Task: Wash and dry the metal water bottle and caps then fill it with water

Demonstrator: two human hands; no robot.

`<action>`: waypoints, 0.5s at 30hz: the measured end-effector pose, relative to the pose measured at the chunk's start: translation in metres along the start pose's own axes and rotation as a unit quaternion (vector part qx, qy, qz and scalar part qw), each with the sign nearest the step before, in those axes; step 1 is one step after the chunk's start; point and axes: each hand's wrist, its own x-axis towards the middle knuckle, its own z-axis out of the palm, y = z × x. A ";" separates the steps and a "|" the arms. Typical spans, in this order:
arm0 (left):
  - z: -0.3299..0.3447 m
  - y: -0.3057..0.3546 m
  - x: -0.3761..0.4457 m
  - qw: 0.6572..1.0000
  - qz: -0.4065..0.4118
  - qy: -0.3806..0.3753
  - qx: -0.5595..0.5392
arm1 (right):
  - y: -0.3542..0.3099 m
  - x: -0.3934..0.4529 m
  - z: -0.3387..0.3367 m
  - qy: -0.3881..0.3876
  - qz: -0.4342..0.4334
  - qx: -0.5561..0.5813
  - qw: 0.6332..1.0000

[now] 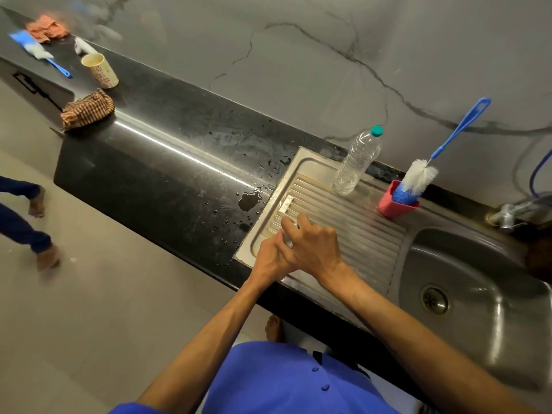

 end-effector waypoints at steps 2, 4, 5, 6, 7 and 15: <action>-0.002 0.005 -0.001 1.000 -0.002 -0.011 -0.002 | 0.001 -0.001 -0.001 -0.002 0.009 0.018 1.000; -0.004 0.007 -0.001 0.999 0.013 -0.022 0.021 | 0.001 -0.002 -0.001 -0.027 0.017 0.028 0.999; -0.005 0.009 -0.001 0.999 0.021 -0.026 0.033 | 0.001 -0.002 -0.002 -0.044 0.021 0.032 0.998; -0.005 0.010 -0.003 0.998 0.026 -0.027 0.043 | 0.001 -0.004 -0.005 -0.058 0.025 0.036 0.997; -0.005 0.011 -0.006 0.999 0.030 -0.022 0.033 | 0.002 -0.007 -0.007 -0.065 0.031 0.045 0.996; 0.048 -0.023 -0.069 0.981 -0.124 0.145 -0.016 | 0.042 -0.092 -0.024 -0.113 0.244 0.253 0.929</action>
